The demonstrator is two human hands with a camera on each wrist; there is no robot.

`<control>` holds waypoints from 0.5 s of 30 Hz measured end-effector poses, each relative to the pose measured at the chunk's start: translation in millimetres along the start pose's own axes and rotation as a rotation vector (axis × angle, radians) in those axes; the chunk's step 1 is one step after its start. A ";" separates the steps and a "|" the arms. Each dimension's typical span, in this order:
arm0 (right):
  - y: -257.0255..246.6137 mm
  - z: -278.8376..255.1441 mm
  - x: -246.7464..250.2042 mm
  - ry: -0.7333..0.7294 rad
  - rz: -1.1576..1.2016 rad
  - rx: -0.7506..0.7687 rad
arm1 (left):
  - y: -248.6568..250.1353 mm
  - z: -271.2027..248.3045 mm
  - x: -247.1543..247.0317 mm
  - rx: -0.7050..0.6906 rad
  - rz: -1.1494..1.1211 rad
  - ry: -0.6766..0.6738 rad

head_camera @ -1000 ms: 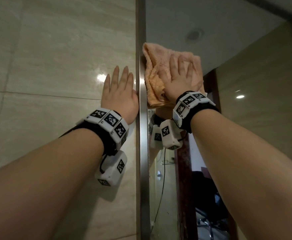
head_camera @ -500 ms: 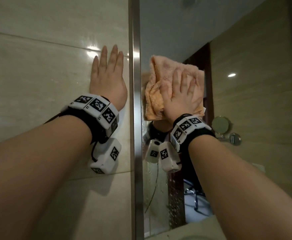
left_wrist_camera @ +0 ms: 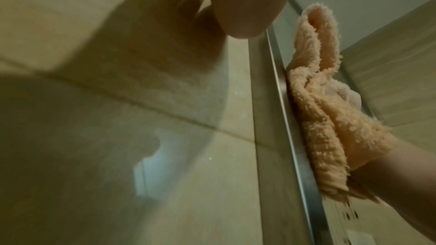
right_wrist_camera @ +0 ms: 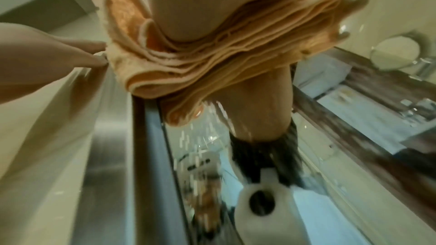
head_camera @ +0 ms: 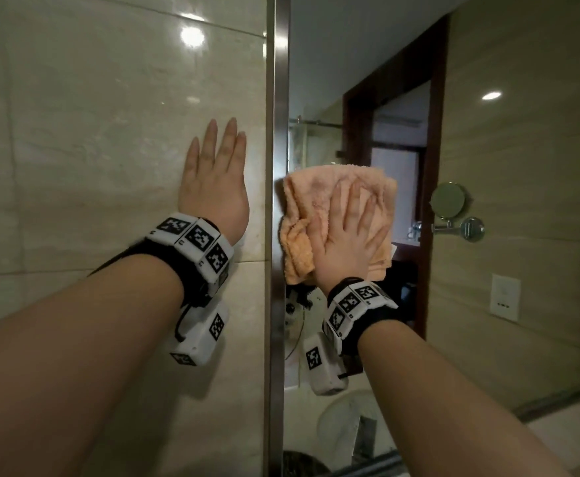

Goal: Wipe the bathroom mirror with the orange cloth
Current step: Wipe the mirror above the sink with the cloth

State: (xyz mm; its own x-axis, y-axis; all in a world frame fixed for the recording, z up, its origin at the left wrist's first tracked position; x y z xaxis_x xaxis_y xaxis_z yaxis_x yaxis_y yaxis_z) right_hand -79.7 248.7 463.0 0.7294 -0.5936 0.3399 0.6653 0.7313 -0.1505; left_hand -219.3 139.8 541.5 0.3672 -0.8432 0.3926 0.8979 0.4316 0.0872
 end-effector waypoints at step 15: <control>-2.6 -58.9 -27.1 0.015 -0.043 0.119 | -0.6 -28.9 -13.9 0.006 -0.022 -0.020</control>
State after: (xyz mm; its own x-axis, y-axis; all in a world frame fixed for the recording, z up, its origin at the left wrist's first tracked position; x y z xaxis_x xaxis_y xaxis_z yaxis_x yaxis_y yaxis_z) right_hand -91.8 243.1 399.5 0.7037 -0.6296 0.3292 0.6730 0.7392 -0.0248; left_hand -217.9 142.0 509.6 0.3428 -0.8459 0.4086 0.9041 0.4153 0.1011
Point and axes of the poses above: each hand's wrist, its own z-axis towards the middle knuckle, its own x-axis out of the back of the hand, y = z × x, the point moved 3 cm from there along z, towards the middle knuckle, and after that the axes turned 12 degrees about x, right-handed, at the moved point
